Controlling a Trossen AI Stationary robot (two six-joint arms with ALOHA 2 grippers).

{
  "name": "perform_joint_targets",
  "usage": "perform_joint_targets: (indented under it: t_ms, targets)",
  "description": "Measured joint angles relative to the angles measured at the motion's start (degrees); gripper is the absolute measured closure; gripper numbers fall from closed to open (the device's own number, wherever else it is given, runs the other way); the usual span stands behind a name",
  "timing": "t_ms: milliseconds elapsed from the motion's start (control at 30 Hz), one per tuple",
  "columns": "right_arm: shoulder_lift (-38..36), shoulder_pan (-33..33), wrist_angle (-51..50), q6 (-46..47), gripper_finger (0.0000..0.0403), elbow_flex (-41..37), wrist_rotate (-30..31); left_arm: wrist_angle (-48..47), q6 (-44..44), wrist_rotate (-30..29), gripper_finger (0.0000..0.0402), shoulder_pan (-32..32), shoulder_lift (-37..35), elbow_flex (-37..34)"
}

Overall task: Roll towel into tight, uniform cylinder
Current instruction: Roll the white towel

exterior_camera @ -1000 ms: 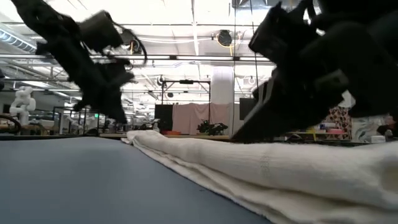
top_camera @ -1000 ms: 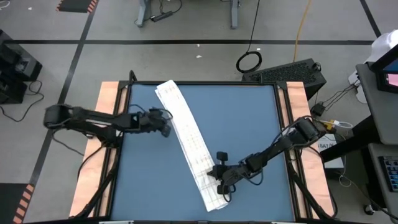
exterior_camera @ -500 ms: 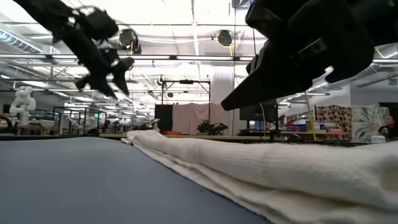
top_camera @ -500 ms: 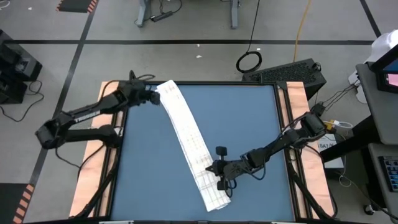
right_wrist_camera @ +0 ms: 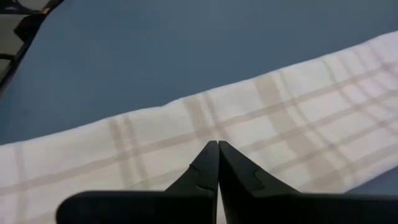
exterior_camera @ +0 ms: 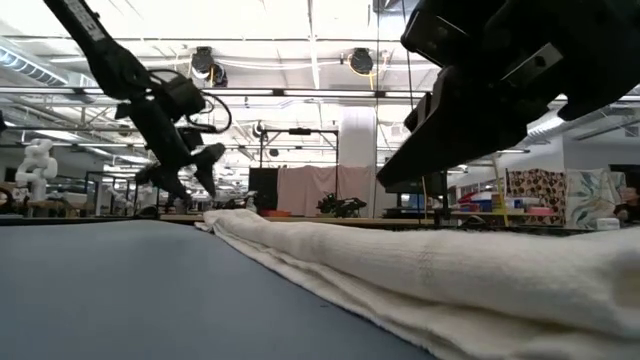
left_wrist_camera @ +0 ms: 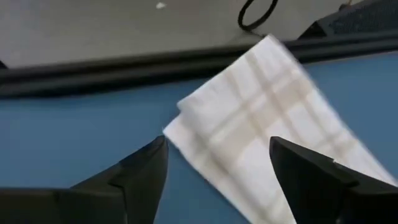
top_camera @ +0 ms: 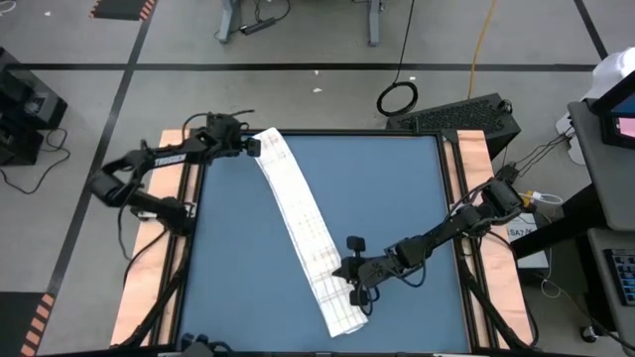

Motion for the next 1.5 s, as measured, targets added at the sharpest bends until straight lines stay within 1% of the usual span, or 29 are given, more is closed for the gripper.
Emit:
perform_joint_targets:
  t_ms: [167, 333, 533, 667, 767, 833, 933, 1200, 1267, 1400, 1500]
  targets:
    - [0.0, 0.0, 0.1, 0.1, 0.0403, 0.0, -0.4, 2.0, 1.2, 0.0, 0.0109, 1.2, 4.2, 0.3]
    - [0.0, 0.0, 0.1, 0.0, 0.0403, 0.0, -0.3, 1.9, 2.1, 0.8, 0.0109, 1.5, 8.9, 3.8]
    - [0.0, 0.0, 0.1, 0.1, 0.0403, 0.0, -0.2, -3.8, 2.4, -0.2, 0.0109, 1.5, 14.5, 9.0]
    - [0.0, 0.0, 0.1, 0.1, 0.0403, 0.0, -0.2, -4.1, 2.6, -0.3, 0.0109, 1.5, 17.6, 10.6]
    - [0.0, 0.0, 0.0, -0.1, 0.0403, 0.0, -0.2, -4.2, 4.9, -0.5, 0.0118, 1.5, 19.3, 11.5]
    - [0.0, 0.0, -0.1, -0.2, 0.0403, 0.0, -0.2, -4.0, 6.1, -0.5, 0.0138, 1.5, 20.0, 11.7]
    - [0.0, 0.0, -0.3, -0.3, 0.0403, 0.0, -0.2, -3.5, 8.6, -0.3, 0.0189, 1.5, 20.1, 11.7]
    - [0.0, 0.0, -0.6, -0.6, 0.0403, 0.0, -0.2, -0.6, 13.9, -0.4, 0.0372, 0.7, 20.3, 11.6]
    - [0.0, 0.0, -0.6, -0.6, 0.0403, 0.0, -0.2, 1.2, 14.6, -0.5, 0.0385, 0.3, 20.4, 11.5]
    - [0.0, 0.0, -0.8, -0.6, 0.0403, 0.0, -0.2, 2.1, 15.0, -0.8, 0.0380, -1.5, 19.3, 11.5]
    - [0.0, 0.0, -1.2, -0.6, 0.0403, 0.0, -0.2, 2.2, 17.4, -0.8, 0.0385, -3.5, 17.2, 11.5]
